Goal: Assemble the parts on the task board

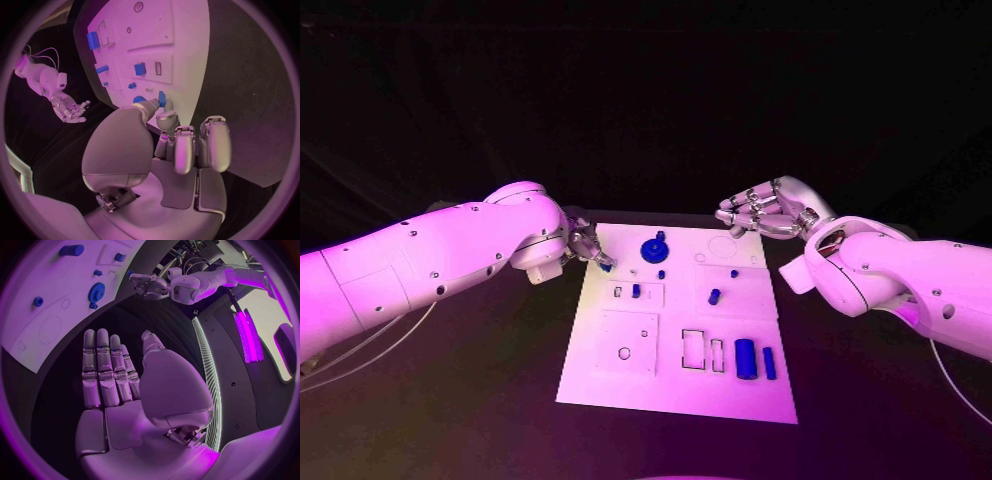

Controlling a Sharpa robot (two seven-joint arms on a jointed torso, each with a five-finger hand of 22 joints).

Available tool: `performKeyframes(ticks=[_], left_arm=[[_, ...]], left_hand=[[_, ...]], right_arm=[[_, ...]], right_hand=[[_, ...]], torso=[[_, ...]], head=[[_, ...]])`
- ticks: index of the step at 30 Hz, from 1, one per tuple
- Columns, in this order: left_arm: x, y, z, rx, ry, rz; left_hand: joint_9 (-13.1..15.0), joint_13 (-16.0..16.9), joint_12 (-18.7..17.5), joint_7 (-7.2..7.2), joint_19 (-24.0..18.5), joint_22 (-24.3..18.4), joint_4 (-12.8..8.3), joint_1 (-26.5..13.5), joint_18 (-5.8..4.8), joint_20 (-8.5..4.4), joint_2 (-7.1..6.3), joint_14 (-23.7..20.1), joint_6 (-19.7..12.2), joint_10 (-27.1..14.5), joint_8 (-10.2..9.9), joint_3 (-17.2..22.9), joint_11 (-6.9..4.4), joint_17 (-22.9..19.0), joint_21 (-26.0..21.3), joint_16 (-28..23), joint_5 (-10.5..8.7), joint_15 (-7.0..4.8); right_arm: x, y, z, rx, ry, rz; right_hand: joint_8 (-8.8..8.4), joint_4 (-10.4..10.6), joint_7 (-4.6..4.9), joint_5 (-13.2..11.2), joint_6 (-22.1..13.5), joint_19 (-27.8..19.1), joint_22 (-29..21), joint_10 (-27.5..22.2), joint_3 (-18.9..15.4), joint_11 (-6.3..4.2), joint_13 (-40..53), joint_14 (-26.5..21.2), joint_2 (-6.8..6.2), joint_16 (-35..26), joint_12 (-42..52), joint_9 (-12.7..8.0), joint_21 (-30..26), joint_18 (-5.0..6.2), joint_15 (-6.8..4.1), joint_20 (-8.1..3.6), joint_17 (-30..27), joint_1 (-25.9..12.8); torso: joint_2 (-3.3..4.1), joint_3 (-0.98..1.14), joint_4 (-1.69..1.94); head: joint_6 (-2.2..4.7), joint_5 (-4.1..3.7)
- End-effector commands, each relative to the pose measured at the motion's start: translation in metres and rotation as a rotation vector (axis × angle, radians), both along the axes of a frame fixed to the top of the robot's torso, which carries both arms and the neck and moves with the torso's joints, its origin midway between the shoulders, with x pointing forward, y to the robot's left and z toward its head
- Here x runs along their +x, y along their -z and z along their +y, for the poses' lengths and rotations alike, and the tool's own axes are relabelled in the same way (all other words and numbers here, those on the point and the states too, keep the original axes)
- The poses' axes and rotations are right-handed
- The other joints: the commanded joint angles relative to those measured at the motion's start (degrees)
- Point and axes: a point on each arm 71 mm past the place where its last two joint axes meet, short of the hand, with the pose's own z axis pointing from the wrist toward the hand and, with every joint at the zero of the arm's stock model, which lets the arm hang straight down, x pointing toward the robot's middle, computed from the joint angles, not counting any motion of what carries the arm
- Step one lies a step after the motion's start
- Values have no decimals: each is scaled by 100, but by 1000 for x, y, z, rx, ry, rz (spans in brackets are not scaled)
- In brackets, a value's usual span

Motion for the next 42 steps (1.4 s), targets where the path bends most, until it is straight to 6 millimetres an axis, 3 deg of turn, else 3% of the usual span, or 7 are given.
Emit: performKeyframes(ticks=[1, 8, 17, 23, 42], left_arm=[[-6, 1, -1, -16, -17, -26], [-17, 11, -6, -3, -5, -57], [-26, 24, -18, 4, 23, -73], [-29, 26, -22, 9, 37, -76], [-32, 30, -25, 68, 82, -36]], left_hand=[[624, 9, 20, -134, 54, 418, -699, -99, -45, 5, -13, 502, 99, 55, 51, 756, 1, 1214, 27, 30, -21, -49], [672, 32, 44, -144, 79, 455, -757, -178, -53, -3, -59, 502, 108, 85, 78, 880, -8, 1215, 46, 31, -23, -57], [696, 59, 71, -148, 99, 484, -784, -215, -60, -8, -79, 502, 113, 107, 92, 932, -12, 1216, 62, 32, -25, -61], [709, 66, 78, -150, 103, 491, -798, -236, -61, -10, -89, 502, 113, 114, 98, 961, -14, 1216, 66, 32, -25, -63], [731, 42, 55, -152, 96, 481, -824, -262, -59, -12, -110, 502, 111, 105, 108, 999, -16, 1215, 61, 31, -27, -65]], right_arm=[[-1, 1, 1, -2, -15, -1], [-1, 1, 1, -2, -16, 0], [-1, 2, 1, -2, -17, 2], [-2, 2, 1, -1, -17, 3], [-2, 3, 0, -2, -17, 5]], right_hand=[[23, -4, 5, 32, -38, -31, -8, -30, -29, -8, -6, -13, 51, -18, 26, -4, -33, 26, -2, -8, -8, -21], [23, -4, 5, 32, -38, -31, -8, -30, -29, -8, -6, -13, 51, -18, 26, -4, -33, 26, -2, -8, -8, -21], [24, -12, 5, 48, -41, -30, -16, -35, -37, -8, -8, -13, 62, -21, 30, -4, -37, 26, -1, -7, -9, -16], [24, -12, 5, 48, -41, -30, -16, -35, -37, -8, -8, -13, 62, -21, 30, -4, -37, 26, -1, -7, -9, -16], [24, -12, 5, 48, -41, -30, -16, -35, -37, -8, -8, -13, 62, -21, 30, -4, -37, 26, -1, -7, -9, -16]], torso=[[-6, 2, 2], [-8, 0, 16], [-2, -1, 4], [0, 9, 7], [-1, 0, 15]], head=[[-42, 24], [-55, 24], [-53, 13], [-55, 19], [-84, 1]])
